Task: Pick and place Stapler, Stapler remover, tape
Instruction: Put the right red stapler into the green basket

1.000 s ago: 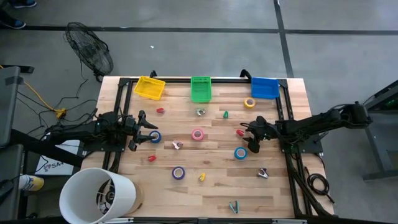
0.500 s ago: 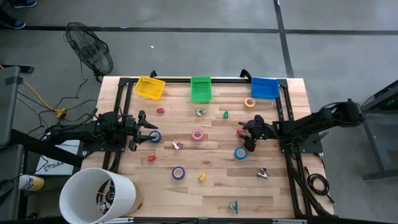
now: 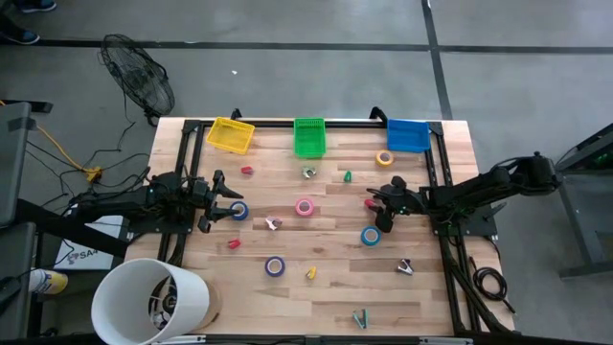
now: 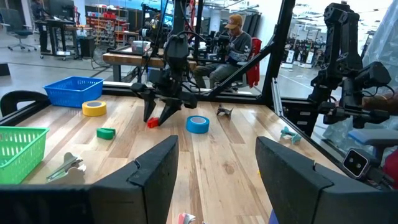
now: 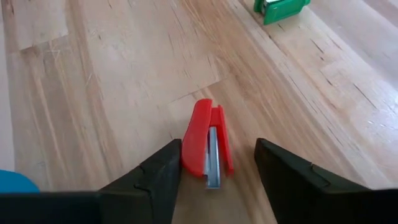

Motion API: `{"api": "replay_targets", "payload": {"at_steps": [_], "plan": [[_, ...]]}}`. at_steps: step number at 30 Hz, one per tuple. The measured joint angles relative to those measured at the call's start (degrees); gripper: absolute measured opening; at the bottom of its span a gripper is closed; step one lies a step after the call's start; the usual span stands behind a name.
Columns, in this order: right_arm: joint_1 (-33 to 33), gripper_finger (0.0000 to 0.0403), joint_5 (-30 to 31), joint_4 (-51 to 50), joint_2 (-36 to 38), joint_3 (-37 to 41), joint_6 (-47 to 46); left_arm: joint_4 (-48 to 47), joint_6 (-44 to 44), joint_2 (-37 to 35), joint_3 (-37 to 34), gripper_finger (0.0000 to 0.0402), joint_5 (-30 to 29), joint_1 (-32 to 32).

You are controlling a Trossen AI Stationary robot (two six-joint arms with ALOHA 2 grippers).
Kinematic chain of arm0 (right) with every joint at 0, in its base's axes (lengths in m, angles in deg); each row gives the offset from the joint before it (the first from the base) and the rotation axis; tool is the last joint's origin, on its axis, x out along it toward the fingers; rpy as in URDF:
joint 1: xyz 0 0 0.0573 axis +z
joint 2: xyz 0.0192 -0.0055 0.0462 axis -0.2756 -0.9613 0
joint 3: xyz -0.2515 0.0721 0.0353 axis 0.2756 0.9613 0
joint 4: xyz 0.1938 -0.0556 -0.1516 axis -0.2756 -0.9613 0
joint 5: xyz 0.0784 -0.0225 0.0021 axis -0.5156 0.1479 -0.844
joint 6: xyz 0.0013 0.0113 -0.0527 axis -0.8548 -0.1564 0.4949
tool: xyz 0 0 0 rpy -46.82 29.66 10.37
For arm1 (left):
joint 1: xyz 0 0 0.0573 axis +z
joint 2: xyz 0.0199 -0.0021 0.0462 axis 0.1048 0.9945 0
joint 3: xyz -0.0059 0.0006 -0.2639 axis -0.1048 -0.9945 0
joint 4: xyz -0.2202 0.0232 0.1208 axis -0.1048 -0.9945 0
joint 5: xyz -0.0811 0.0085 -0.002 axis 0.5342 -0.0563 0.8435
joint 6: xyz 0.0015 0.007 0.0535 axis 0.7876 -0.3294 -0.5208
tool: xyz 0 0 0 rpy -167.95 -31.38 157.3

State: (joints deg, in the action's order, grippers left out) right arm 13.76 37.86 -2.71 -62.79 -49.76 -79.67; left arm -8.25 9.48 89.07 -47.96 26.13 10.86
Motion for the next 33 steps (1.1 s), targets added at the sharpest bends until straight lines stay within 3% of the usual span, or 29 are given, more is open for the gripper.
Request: {"api": "replay_targets", "payload": {"at_steps": [17,23,33], "plan": [[0.00,0.0076,-0.17,4.16,-0.19,0.24,5.35,0.00,0.00,0.00,-0.02,0.0211,0.00,0.01],[-0.07,0.0076,0.81,10.87,-0.22,-0.03,9.52,0.00,0.00,0.00,0.00,0.0211,0.00,0.00],[-6.39,0.0076,-2.00,6.30,-0.17,-12.09,21.83,0.00,0.00,0.00,0.00,0.0211,0.00,0.00]]}}
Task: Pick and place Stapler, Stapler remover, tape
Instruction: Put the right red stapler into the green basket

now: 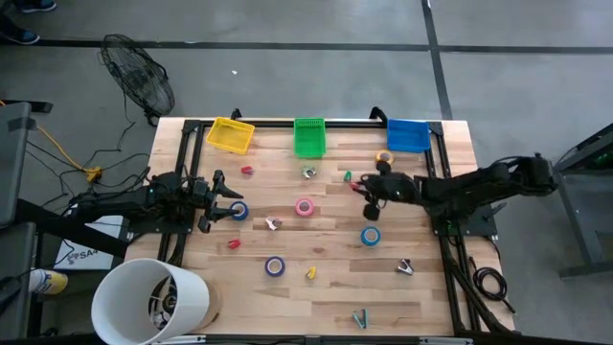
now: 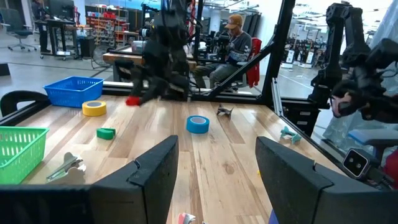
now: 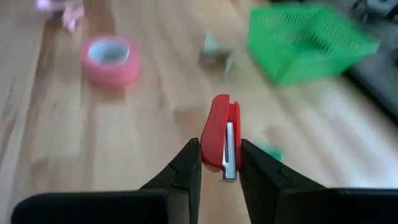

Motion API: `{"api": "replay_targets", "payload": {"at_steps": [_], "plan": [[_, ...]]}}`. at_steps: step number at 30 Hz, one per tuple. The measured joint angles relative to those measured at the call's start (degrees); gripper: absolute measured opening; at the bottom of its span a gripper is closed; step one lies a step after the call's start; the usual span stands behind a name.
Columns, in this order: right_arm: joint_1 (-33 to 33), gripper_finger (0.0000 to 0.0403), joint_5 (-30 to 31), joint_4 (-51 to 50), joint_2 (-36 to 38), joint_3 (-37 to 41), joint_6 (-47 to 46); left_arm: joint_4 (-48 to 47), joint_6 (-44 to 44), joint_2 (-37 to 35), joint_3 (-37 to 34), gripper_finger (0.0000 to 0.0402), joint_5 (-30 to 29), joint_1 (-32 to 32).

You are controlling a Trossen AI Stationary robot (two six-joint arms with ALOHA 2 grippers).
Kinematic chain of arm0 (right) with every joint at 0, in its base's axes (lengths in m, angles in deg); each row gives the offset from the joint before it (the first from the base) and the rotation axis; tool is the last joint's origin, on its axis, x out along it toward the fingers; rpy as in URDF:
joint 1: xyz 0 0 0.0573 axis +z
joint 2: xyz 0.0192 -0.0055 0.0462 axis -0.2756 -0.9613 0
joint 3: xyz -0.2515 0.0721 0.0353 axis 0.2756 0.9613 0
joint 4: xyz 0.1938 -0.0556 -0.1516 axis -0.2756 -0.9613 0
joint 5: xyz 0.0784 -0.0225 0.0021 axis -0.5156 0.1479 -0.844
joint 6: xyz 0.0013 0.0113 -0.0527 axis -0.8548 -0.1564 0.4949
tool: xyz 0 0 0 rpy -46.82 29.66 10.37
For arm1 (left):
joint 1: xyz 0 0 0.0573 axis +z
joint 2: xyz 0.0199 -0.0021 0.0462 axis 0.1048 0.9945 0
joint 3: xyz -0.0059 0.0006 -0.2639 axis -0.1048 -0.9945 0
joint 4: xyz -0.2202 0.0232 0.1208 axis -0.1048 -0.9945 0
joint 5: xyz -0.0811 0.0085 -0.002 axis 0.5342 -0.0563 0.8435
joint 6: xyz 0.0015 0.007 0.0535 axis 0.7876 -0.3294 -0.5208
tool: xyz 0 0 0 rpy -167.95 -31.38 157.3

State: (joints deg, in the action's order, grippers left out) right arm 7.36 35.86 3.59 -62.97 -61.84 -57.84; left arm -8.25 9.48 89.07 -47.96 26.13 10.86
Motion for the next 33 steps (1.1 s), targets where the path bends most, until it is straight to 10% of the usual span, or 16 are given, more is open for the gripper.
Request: {"api": "replay_targets", "payload": {"at_steps": [14,33], "plan": [[-15.31,0.0079,-9.71,-7.54,-2.05,-17.86,19.80,0.00,0.00,0.00,0.00,0.0211,-0.01,0.00],[-23.73,0.0080,-17.45,-36.96,-37.84,-59.10,34.32,0.00,0.00,0.02,0.01,0.0211,-0.07,0.00]]}}
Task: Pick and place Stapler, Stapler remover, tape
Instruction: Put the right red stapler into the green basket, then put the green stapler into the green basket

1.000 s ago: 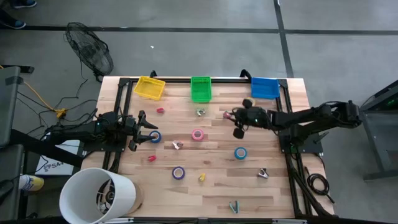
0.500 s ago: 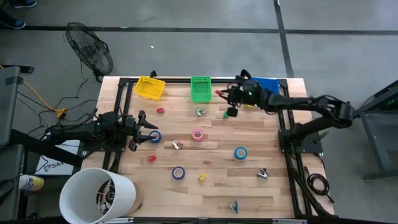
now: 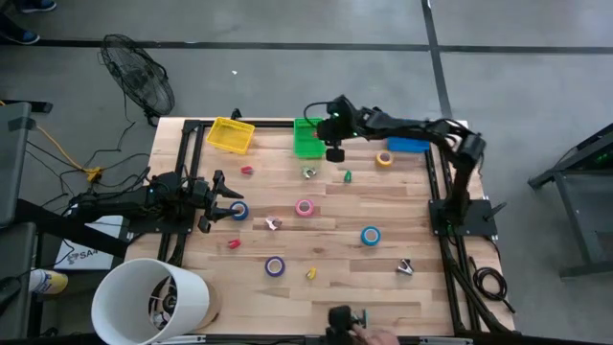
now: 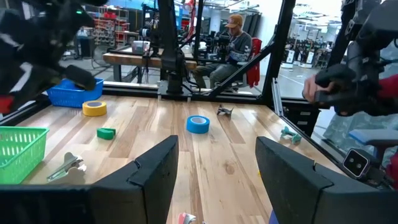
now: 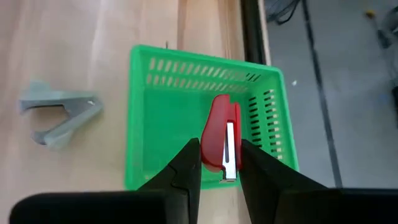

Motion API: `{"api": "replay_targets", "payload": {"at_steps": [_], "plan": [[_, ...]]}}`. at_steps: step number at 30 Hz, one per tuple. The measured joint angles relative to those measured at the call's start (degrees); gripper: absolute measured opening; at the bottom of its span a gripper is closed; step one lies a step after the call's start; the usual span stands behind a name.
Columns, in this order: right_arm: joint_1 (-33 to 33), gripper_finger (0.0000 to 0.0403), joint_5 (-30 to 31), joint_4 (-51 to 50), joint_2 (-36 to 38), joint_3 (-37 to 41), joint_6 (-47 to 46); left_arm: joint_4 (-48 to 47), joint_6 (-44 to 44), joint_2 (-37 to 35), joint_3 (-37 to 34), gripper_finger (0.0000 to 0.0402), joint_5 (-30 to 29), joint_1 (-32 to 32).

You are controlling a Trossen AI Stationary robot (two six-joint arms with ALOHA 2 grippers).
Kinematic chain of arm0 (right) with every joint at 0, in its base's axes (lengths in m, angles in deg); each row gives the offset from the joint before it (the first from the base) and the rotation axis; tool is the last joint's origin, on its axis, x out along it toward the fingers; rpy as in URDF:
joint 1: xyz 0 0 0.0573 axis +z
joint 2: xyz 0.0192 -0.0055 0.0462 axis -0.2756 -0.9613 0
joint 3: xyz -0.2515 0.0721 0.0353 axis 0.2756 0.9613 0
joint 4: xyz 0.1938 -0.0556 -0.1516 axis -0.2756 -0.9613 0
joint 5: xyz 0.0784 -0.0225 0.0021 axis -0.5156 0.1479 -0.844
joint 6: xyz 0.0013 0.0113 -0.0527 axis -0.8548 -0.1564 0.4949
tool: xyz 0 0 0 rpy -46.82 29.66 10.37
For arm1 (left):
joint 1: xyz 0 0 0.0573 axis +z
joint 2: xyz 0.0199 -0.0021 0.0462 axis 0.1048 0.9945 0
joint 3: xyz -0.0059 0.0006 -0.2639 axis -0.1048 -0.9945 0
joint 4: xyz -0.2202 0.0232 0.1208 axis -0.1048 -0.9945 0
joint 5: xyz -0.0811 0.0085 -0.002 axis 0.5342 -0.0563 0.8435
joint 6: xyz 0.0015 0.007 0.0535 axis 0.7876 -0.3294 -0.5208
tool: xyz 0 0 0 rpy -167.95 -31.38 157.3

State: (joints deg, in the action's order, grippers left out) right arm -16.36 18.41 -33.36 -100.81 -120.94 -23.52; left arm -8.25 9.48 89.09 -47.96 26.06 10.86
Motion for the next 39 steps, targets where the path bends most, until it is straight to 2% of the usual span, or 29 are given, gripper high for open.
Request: {"api": "replay_targets", "payload": {"at_steps": [5,10,19,34,36,39], "plan": [[-0.04,0.0080,-0.24,-8.37,-6.54,-9.40,2.37,-0.01,0.00,-0.02,-0.01,0.0211,-0.04,0.01],[0.18,0.0080,-2.73,-11.50,-10.29,-13.98,2.41,-0.02,0.00,-0.02,0.00,0.0211,-0.09,0.00],[0.20,0.0084,-2.92,-11.14,-11.31,-11.83,1.63,-0.02,0.00,0.00,-0.02,0.0211,-0.13,0.00],[0.24,0.0154,-2.22,-9.44,-11.29,-11.87,-0.65,-0.02,0.00,-0.02,-0.02,0.0211,-0.13,0.00],[0.26,0.0161,-0.41,-9.92,-11.23,-11.87,-0.83,-0.02,0.00,-0.01,0.00,0.0211,-0.13,0.00],[0.29,0.0169,5.41,-13.55,-9.48,-11.87,-0.81,-0.02,0.00,-0.02,-0.01,0.0211,-0.13,0.02]]}}
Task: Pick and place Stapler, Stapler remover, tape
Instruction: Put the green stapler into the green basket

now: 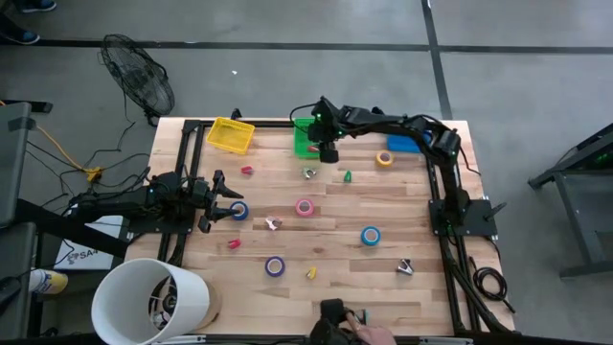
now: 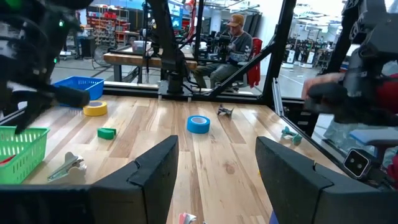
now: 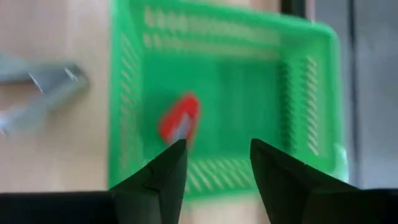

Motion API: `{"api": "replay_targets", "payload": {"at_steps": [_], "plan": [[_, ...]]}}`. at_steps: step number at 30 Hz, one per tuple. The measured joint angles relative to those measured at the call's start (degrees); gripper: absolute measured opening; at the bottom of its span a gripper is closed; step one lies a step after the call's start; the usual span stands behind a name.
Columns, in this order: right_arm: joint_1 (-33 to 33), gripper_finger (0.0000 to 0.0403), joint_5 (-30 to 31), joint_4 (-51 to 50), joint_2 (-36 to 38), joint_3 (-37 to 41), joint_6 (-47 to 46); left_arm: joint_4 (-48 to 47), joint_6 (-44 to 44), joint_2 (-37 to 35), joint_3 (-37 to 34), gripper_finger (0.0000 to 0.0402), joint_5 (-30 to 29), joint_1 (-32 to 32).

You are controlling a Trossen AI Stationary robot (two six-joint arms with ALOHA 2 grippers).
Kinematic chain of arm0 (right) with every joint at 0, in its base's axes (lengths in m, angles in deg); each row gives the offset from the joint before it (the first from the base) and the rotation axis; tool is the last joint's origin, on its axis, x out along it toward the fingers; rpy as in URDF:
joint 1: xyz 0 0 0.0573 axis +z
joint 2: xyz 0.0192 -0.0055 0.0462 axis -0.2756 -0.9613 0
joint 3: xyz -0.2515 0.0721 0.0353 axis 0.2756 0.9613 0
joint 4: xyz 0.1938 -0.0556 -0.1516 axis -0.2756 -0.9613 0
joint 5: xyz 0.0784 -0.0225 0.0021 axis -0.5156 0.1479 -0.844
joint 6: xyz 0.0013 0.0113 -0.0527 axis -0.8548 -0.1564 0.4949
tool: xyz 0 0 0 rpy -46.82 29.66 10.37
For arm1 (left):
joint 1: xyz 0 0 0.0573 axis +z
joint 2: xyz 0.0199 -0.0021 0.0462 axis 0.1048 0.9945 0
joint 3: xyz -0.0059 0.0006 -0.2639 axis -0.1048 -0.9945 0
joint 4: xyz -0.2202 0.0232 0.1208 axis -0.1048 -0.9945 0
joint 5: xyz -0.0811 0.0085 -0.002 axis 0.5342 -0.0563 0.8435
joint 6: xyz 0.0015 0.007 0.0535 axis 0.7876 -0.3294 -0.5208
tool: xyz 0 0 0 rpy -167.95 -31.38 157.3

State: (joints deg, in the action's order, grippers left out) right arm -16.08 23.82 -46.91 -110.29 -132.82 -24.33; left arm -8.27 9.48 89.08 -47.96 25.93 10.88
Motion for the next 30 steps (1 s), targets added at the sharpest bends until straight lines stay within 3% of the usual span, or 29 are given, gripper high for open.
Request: {"api": "replay_targets", "payload": {"at_steps": [7,11,13,17,22,25,30], "plan": [[-0.20,0.0172,6.36,-9.31,6.71,-0.02,-8.42,0.00,0.00,0.00,-0.01,0.0211,0.00,-0.02],[-0.17,0.0172,6.95,-17.69,9.74,-0.06,-16.68,0.00,0.00,0.01,0.00,0.0211,0.00,-0.02],[-0.17,0.0173,5.95,-22.56,10.21,-0.09,-16.21,0.00,0.00,0.01,-0.01,0.0211,0.00,-0.01],[-0.17,0.0172,3.89,-30.55,10.21,0.42,-7.19,0.00,0.00,-0.01,0.01,0.0211,0.00,0.00],[-0.17,0.0174,1.34,-31.23,10.21,6.02,15.54,0.00,0.00,-0.01,0.01,0.0211,0.00,-0.02],[0.11,0.0174,3.14,-28.10,10.21,10.39,29.69,0.00,0.00,-0.01,-0.01,0.0211,0.00,0.00],[1.01,0.0173,9.35,-20.37,10.19,16.71,38.23,0.00,0.00,0.00,0.00,0.0211,0.00,-0.01]]}}
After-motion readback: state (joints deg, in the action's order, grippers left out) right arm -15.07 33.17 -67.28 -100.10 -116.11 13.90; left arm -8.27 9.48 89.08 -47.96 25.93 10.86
